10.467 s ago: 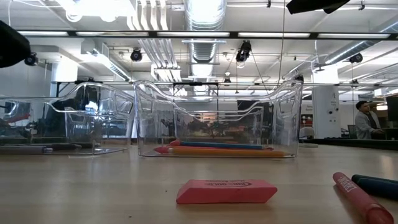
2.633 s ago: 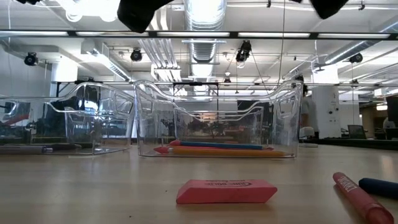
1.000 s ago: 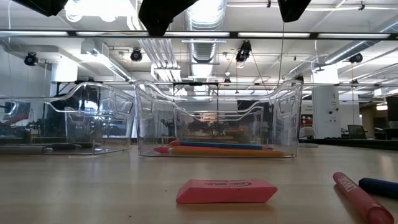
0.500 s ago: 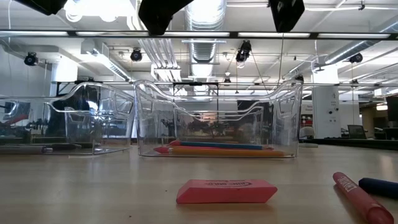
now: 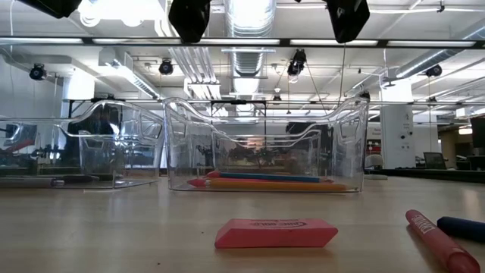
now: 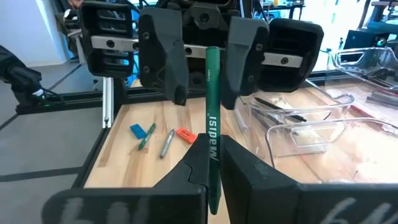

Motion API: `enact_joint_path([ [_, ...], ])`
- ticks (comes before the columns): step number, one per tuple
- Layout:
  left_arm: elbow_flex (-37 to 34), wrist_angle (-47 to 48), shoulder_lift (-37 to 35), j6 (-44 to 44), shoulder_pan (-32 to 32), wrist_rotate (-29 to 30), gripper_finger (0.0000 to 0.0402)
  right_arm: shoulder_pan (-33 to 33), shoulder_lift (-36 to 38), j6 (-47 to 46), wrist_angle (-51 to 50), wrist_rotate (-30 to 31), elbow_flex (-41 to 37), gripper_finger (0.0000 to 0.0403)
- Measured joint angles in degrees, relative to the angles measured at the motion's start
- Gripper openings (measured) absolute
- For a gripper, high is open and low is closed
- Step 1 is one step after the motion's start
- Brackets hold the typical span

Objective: Sort crayons/erasers/pens/pencils in bins
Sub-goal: Put the right green crayon into the top left transparent bin

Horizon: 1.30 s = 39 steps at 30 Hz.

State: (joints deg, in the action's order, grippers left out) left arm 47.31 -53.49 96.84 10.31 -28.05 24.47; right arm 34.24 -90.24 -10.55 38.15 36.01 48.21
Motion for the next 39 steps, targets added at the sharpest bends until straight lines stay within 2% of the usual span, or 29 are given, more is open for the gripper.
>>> enact_joint_path([
  [6, -0.03, 0.02, 0.0, -0.02, 0.04, 0.07, 0.0018, 0.0, 0.0, -0.09, -0.15, -0.01, 0.0, 0.0013],
  [12, -0.07, 0.31, -0.02, -0.04, 0.04, 0.09, 0.0018, -0.17, 0.0, -1.94, -1.19, -0.02, 0.0, 0.002],
  [15, -0.07, 0.57, -0.01, -0.02, 0.05, 0.11, 0.0016, -0.26, 0.02, -2.12, -2.29, -0.04, 0.04, 0.005],
  [24, -0.26, 1.5, -0.02, 0.0, 0.02, 0.03, 0.0013, -0.81, 0.02, -5.88, -5.62, 0.02, 0.04, 0.019],
  [28, -0.47, 1.9, -0.02, -0.09, 0.06, 0.03, 0.0012, -0.84, 0.18, -5.33, -5.6, 0.11, 0.04, 0.0232],
  [33, -0.89, 2.94, -0.92, -0.09, 0.17, 0.03, 0.0014, -0.81, 0.26, -5.31, -5.52, 0.07, 0.04, 0.0256],
  [39, -0.95, 6.61, -1.87, -0.04, 0.22, 0.58, 0.0017, -0.81, 0.26, -5.31, -5.73, 0.07, 0.04, 0.0253],
])
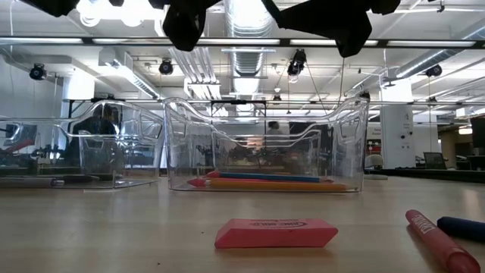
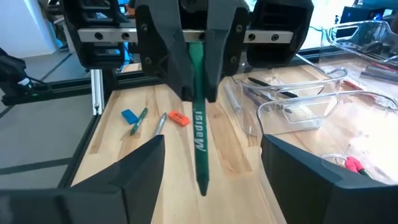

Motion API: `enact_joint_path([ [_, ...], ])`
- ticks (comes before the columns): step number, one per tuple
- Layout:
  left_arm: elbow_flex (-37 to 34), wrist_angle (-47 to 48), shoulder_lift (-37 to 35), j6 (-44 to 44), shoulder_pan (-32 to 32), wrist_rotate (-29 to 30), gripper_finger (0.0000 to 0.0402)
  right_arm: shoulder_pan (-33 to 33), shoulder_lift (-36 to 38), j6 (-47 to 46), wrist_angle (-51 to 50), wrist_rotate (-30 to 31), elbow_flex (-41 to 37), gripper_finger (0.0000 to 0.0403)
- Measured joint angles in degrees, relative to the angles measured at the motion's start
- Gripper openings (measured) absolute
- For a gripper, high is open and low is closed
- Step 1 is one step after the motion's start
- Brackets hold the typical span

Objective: Sort crayons/erasers/pens/pencils in bins
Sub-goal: Put the right green crayon into the top left transparent bin

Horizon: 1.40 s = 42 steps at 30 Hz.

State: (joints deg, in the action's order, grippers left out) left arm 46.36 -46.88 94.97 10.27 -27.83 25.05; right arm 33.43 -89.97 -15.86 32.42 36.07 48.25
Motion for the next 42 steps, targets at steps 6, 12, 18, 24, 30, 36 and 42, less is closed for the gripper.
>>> enact_joint_path([
  [6, -0.02, 0.39, -0.28, -0.03, 0.0, 0.52, 0.0018, 0.0, 0.59, 0.0, -1.16, -0.04, 0.0, 0.0245],
  [12, -0.02, 1.32, -0.3, -0.01, 0.0, 0.54, 0.0019, 0.07, 2.08, -0.19, -5.08, -0.06, -0.02, 0.0246],
  [18, -0.02, 1.31, -0.3, -0.01, 0.0, 0.57, 0.0019, 0.07, 4.48, -3.85, -12.08, -0.07, -0.04, 0.0241],
  [24, -0.02, 1.62, -0.3, 0.02, 0.0, 0.8, 0.002, 0.07, 5.55, -5.77, -16.29, -0.04, -0.04, 0.0232],
  [30, 0.29, 20.77, -7.54, -3.35, 0.13, 3.55, 0.002, 0.1, 5.55, -9.11, -18.85, -0.04, -0.04, 0.0231],
  [36, -1.82, 34.05, -22.77, -2.03, 0.86, 11.52, 0.002, 0.19, 5.55, -10.14, -19.78, -0.03, -0.07, 0.0231],
  [42, -5.69, 41.01, -34.46, -2.08, 5.27, 12.58, 0.002, 0.17, 5.55, -10.31, -19.67, -0.02, -0.07, 0.0231],
])
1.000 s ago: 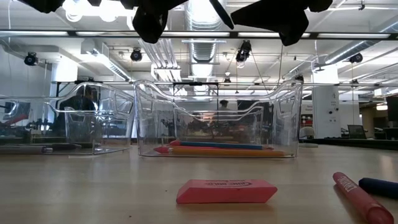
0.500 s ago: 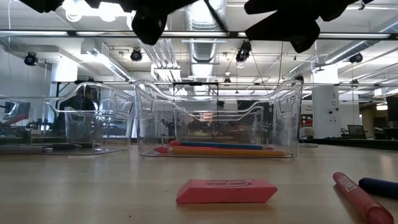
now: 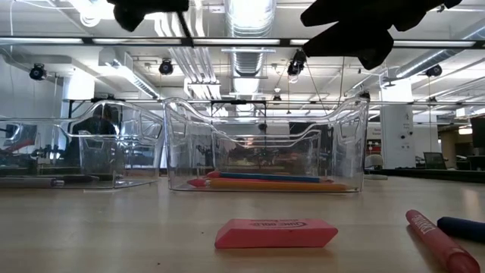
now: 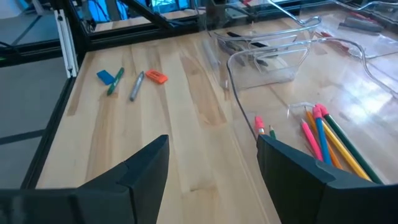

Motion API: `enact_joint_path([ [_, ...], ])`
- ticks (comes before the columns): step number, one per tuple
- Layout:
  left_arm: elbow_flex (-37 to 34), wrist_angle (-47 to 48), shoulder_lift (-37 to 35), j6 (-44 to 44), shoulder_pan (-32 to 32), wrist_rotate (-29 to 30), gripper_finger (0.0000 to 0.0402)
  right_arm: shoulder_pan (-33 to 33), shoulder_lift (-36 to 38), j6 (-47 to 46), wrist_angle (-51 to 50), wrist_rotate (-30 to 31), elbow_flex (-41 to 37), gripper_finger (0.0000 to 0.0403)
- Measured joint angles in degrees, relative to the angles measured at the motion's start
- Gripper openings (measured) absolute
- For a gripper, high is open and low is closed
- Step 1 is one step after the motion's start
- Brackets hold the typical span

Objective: Sort crayons/erasers/pens/pencils in bins
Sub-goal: Put the right green crayon into the top left transparent bin

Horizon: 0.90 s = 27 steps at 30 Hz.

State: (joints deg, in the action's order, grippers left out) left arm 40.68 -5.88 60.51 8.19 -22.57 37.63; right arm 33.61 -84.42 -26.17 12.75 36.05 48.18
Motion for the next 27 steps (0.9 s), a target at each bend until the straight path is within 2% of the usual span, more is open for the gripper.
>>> enact_joint_path([
  [8, -5.99, 6.58, -11.1, 1.38, 12.87, -0.18, 0.002, 0.0, -0.02, 0.04, 0.15, 0.0, 0.0, 0.023],
  [13, -8.9, 9.41, -15.61, 3.42, 21.48, -2.88, 0.002, -0.02, -0.07, 0.24, -0.07, 0.0, 0.0, 0.023],
  [21, -8.8, 16.14, -16.37, 2.38, 38.35, -4.04, 0.002, -0.02, -0.07, 0.62, -0.05, 1.62, 0.0, 0.0231],
  [27, -8.82, 16.02, -13.38, 1.48, 46.26, -4.81, 0.002, -0.02, -0.07, 0.65, -0.09, 1.62, 0.0, 0.023],
])
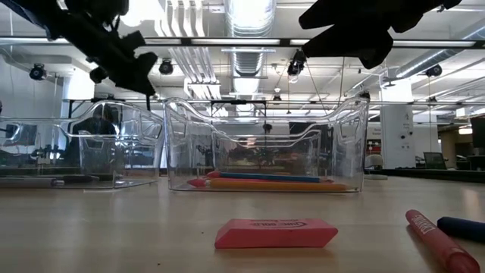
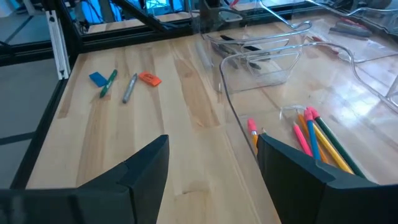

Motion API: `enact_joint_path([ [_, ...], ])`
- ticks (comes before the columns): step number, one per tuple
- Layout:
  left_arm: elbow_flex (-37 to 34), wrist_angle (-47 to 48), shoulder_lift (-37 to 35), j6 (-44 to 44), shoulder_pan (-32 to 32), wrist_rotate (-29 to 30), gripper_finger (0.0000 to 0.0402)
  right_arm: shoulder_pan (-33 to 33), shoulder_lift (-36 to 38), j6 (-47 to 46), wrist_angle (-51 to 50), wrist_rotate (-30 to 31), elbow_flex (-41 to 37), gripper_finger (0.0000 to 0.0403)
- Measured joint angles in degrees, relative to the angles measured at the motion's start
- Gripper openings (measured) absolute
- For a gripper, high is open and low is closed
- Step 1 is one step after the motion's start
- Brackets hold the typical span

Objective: Sort crayons/erasers/pens/pencils in bins
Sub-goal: Put the right green crayon into the top left transparent bin, then put the blue crayon into the top left transparent bin

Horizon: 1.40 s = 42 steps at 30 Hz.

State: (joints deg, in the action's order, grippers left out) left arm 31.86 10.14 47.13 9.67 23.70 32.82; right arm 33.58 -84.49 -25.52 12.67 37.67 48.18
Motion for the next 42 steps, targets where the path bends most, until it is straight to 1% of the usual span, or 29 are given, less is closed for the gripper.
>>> enact_joint_path([
  [5, 0.0, 0.01, 3.75, 0.0, 4.05, -0.05, 0.0022, 0.0, -0.02, 0.0, 0.0, -0.01, 0.0, 0.0231],
  [8, 0.0, -0.01, 6.19, -0.08, 5.35, -0.02, 0.0034, 0.0, -0.02, 0.0, 0.0, -0.02, 0.0, 0.0231],
  [14, 0.0, 0.01, 9.8, -1.6, 5.52, 0.26, 0.0089, 0.0, -0.02, 0.0, -0.04, -0.02, 0.0, 0.0231],
  [17, 0.02, -0.02, 9.49, -1.6, 5.58, 0.29, 0.0123, 0.0, -0.02, 0.0, -0.04, -0.04, 0.02, 0.023],
  [20, 0.88, 0.1, 7.31, -1.33, 5.23, -0.36, 0.0153, 0.0, -0.02, 0.01, -0.04, -0.05, 0.02, 0.0231],
  [21, 1.34, -0.03, 6.04, -1.16, 4.93, -2.02, 0.016, 0.0, -0.02, 0.03, -0.1, -0.04, 0.02, 0.0231],
  [23, 2.33, -0.4, 3.17, -0.95, 4.25, -7.89, 0.0171, 0.0, -0.02, 0.03, -0.22, -0.04, 0.02, 0.023],
  [26, 2.64, -2.35, -1.37, 0.92, 2.74, -20.35, 0.0175, 0.0, -0.02, 0.03, -0.31, -0.06, 0.02, 0.0231],
  [28, 2.33, -4.83, -4.46, 2.62, 0.96, -27.01, 0.0175, 0.0, -0.04, 0.01, -0.2, -0.07, 0.02, 0.023],
  [30, 1.23, -7.12, -6.96, 4.97, -2.46, -30.82, 0.0175, 0.0, -0.04, -0.51, 0.36, -0.08, 0.02, 0.023],
  [31, 0.52, -8.5, -7.98, 5.69, -4.94, -31.37, 0.0175, 0.02, -0.04, -0.74, 1.26, -0.3, 0.02, 0.023],
  [32, -0.31, -9.59, -8.78, 6.26, -7.96, -31.55, 0.0175, 0.09, -0.07, -0.62, 2.98, -1.15, 0.02, 0.0229],
  [34, -2.29, -12.26, -9.4, 6.45, -15.22, -31.22, 0.0175, 0.35, -0.07, 1.73, 7.75, -5.08, 0.02, 0.0229],
  [35, -3.43, -14.46, -9.46, 6.43, -19.18, -30.07, 0.0175, 0.63, -0.07, 3.51, 10.44, -7.35, 0.02, 0.0229],
  [37, -5.69, -18.84, -9.06, 6.15, -27.5, -25.14, 0.0175, 1.48, -0.07, 6.63, 14.69, -9.96, 0.07, 0.0229],
  [39, -7.21, -24.58, -7.73, 5.06, -35.64, -18.82, 0.0175, 2.16, -0.07, 8.67, 16.61, -10.27, 0.08, 0.0229],
  [42, -8.55, -32.0, -4.31, 1.83, -46.48, -8.55, 0.0176, 2.51, -0.07, 8.83, 16.55, -10.17, 0.09, 0.0229],
])
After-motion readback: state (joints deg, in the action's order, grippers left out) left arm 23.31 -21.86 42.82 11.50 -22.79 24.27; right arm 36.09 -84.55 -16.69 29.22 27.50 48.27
